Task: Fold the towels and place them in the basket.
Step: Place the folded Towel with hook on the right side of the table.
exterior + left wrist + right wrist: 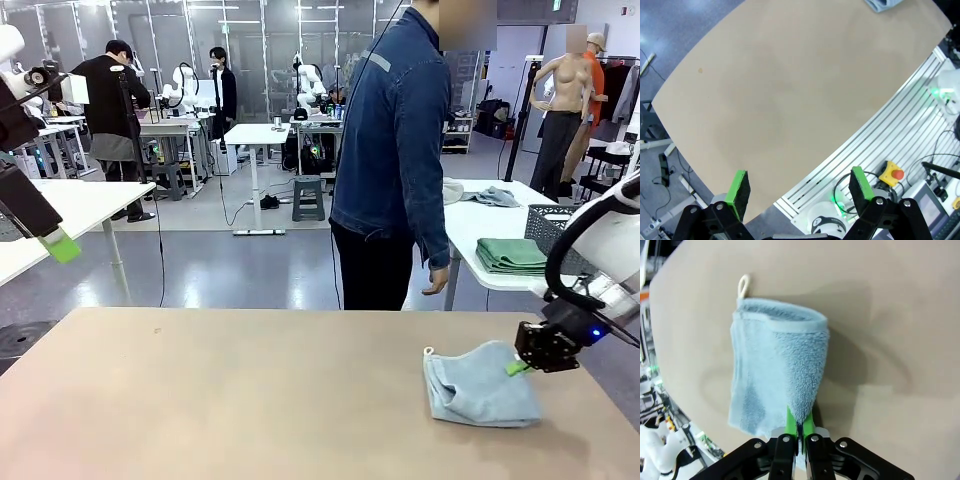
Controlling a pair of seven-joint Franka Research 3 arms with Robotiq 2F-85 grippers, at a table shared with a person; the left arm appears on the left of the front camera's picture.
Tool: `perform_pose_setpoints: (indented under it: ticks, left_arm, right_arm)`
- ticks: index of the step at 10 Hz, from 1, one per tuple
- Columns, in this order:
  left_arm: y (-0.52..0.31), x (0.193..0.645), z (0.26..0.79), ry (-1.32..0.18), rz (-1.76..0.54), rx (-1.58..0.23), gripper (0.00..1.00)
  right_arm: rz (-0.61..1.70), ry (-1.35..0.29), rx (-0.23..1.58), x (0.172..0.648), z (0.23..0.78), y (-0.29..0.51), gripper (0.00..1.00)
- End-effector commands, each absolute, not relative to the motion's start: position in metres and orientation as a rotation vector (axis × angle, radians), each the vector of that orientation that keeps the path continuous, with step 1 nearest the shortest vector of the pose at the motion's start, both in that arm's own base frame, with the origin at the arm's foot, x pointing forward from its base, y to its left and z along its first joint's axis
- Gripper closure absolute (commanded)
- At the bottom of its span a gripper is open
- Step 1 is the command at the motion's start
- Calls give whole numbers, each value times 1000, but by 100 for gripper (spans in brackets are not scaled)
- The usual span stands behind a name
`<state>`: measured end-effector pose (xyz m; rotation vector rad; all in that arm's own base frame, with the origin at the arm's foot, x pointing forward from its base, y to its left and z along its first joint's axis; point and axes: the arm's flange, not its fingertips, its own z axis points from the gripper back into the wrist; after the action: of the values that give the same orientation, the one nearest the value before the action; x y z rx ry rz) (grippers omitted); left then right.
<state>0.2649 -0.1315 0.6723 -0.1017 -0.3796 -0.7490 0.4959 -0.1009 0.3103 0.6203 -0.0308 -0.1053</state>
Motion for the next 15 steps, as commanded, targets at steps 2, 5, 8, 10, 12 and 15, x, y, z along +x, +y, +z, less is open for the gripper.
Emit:
perform_pose_setpoints:
  ticks: [2,5,8,10,12,15]
  left_arm:
    - [-130,264,672,-373,-768,-100,0]
    - [-130,264,672,-373,-768,-100,0]
    - [-130,264,672,-373,-768,-100,0]
    - [-130,264,672,-373,-768,-100,0]
    - [-130,264,672,-373,-768,-100,0]
    - [-130,264,672,-373,-768,-100,0]
  right_arm:
    - [-238,-45,492,497,318,-125,95]
    - [-260,-26,443,504,321,-132,95]
    - [-272,-41,357,516,336,-128,75]
    - [-249,-56,312,517,348,-121,39]
    - [-237,-96,278,508,377,-116,3]
    - [-170,-131,206,494,406,-93,0]
